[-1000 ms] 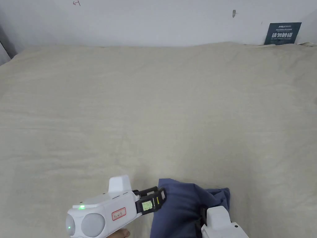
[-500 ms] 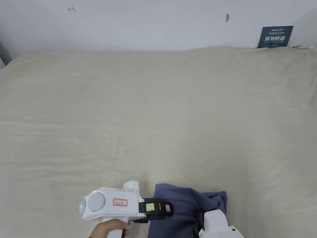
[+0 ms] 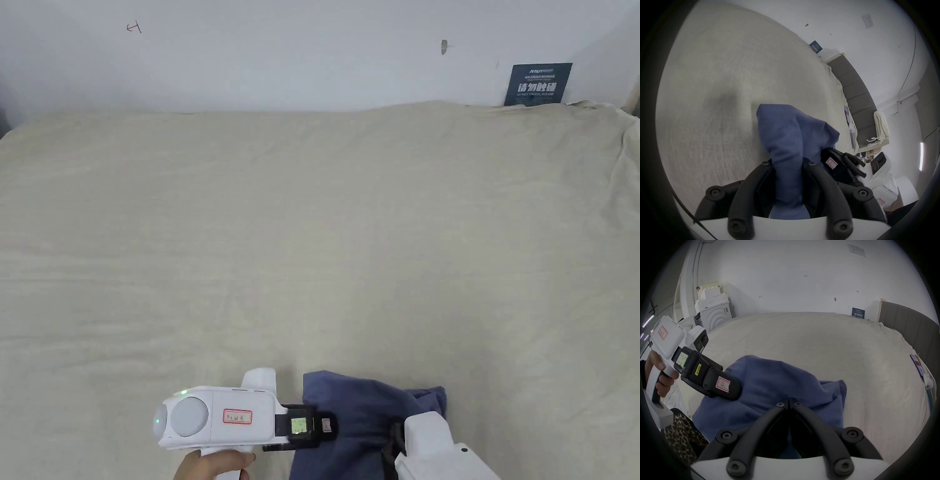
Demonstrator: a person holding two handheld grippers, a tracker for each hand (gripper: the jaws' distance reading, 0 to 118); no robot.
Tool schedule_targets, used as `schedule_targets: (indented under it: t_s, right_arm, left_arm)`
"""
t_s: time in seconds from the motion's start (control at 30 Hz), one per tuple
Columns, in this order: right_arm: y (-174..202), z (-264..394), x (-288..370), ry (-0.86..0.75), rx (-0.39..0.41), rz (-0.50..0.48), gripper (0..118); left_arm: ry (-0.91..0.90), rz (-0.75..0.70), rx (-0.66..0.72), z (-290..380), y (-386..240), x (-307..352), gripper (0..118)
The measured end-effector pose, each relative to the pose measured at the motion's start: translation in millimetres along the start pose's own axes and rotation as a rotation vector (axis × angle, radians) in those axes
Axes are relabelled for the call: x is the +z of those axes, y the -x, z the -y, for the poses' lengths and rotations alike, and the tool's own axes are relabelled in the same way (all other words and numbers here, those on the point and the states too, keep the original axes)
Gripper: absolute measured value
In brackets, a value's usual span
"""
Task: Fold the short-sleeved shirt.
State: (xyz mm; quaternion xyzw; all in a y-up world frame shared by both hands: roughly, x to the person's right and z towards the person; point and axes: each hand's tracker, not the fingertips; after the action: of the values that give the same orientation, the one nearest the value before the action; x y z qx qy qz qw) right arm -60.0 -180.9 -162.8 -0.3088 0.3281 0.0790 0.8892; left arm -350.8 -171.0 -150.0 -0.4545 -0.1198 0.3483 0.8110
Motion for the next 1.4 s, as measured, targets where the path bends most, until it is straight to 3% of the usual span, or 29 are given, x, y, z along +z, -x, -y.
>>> schedule_targets:
  t_s: [0.27, 0.57, 1.1, 1.4]
  right_arm:
    - [-23.0, -67.4, 54.5, -0.224, 0.003, 0.052, 0]
    - [-44.9, -136.9, 103.5, -0.402, 0.013, 0.121, 0]
    - [-16.1, -183.8, 72.4, -0.416, 0.070, 0.156, 0]
    - [-9.7, -186.0, 41.7, -0.374, 0.055, 0.129, 0]
  left_arm:
    - [-0.051, -0.050, -0.090, -31.4, -8.4, 41.8, 24]
    - [-0.130, -0.267, -0.096, -70.4, 50.8, 137.4, 24]
    - [-0.206, -0.627, 0.011, -123.8, 187.3, 302.6, 24]
    - [-0.176, -0.761, 0.132, -123.1, 233.1, 291.3, 24]
